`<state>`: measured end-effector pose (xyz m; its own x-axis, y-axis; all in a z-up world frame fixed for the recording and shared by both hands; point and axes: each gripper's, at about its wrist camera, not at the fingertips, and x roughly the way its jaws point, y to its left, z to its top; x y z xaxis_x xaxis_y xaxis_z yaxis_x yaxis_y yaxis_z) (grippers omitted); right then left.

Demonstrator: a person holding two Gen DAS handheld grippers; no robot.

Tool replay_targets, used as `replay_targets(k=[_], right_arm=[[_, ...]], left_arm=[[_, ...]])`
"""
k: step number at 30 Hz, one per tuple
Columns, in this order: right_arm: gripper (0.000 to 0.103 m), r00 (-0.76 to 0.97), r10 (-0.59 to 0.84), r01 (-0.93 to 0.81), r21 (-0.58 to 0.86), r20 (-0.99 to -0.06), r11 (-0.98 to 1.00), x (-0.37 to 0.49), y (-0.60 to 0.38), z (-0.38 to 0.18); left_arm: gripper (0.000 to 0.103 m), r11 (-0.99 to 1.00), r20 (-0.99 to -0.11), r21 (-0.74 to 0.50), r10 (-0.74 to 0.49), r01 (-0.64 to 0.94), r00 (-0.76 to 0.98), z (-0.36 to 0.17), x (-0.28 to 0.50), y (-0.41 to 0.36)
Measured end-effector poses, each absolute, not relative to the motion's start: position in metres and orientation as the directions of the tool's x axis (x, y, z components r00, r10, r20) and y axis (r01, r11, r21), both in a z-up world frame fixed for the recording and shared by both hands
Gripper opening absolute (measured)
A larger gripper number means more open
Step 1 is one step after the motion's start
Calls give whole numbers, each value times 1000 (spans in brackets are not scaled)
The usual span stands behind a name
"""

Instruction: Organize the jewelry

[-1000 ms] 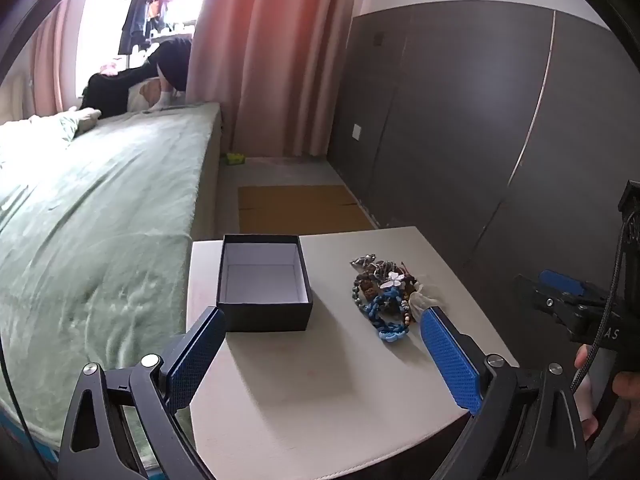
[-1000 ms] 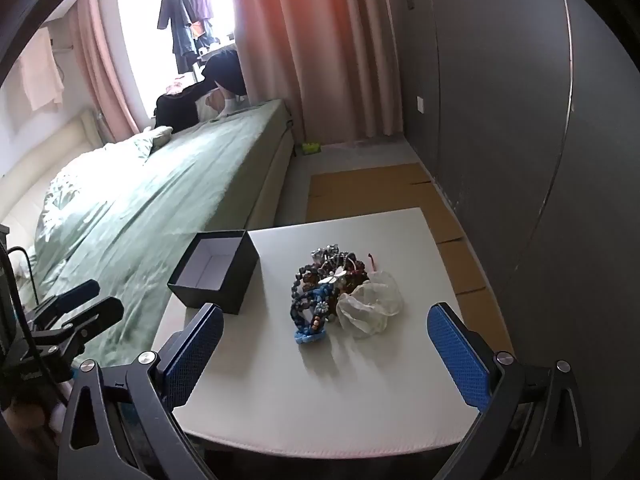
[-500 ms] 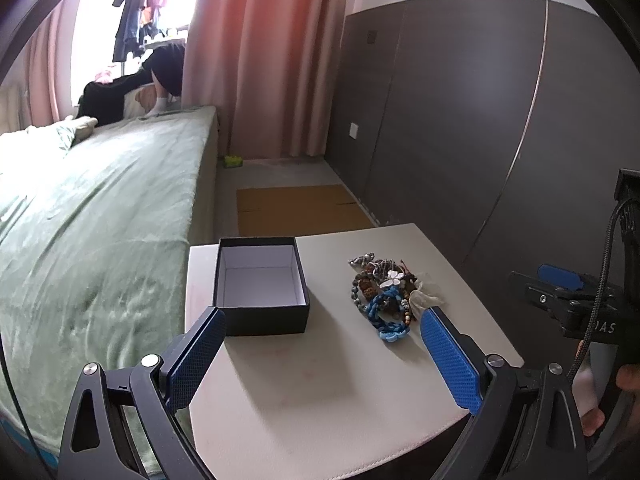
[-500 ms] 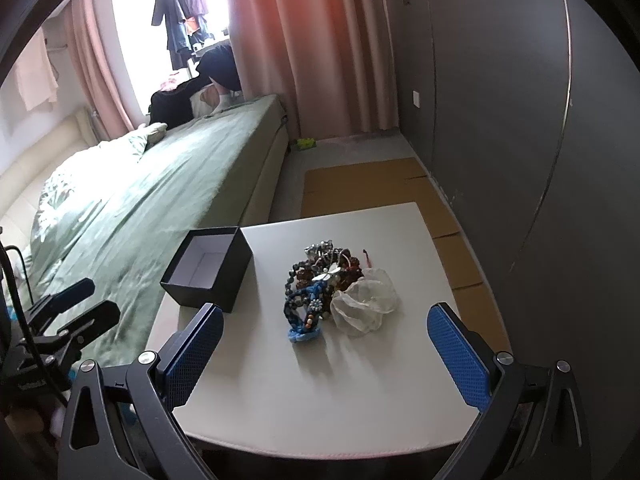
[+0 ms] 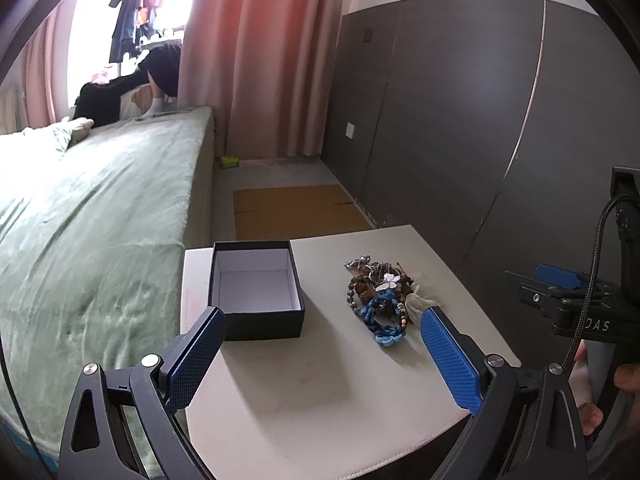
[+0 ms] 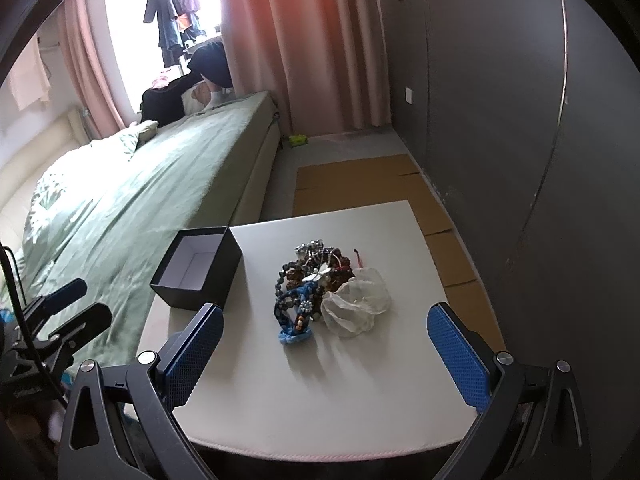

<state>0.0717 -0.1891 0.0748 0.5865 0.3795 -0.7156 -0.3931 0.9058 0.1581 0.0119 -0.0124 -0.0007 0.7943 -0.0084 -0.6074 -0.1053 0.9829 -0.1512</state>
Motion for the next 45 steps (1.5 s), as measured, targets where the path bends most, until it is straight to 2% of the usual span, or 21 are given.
replay_targets(k=[31,40,45], right_arm=[[103,603,377,-404,139,-703,904,66,-182,85],[103,591,397,-409,164,-702,898,68,-182,84],[103,553,436,-395,237,-710,888,77,-185,80]], left_arm=[[98,983,-603,-150,-6,-106,798,2,10,-15],[98,983,-609,-156,-19,-96,793,-3,17,-17],[98,981,-608,-178,-44,-82,793,-4,27,-20]])
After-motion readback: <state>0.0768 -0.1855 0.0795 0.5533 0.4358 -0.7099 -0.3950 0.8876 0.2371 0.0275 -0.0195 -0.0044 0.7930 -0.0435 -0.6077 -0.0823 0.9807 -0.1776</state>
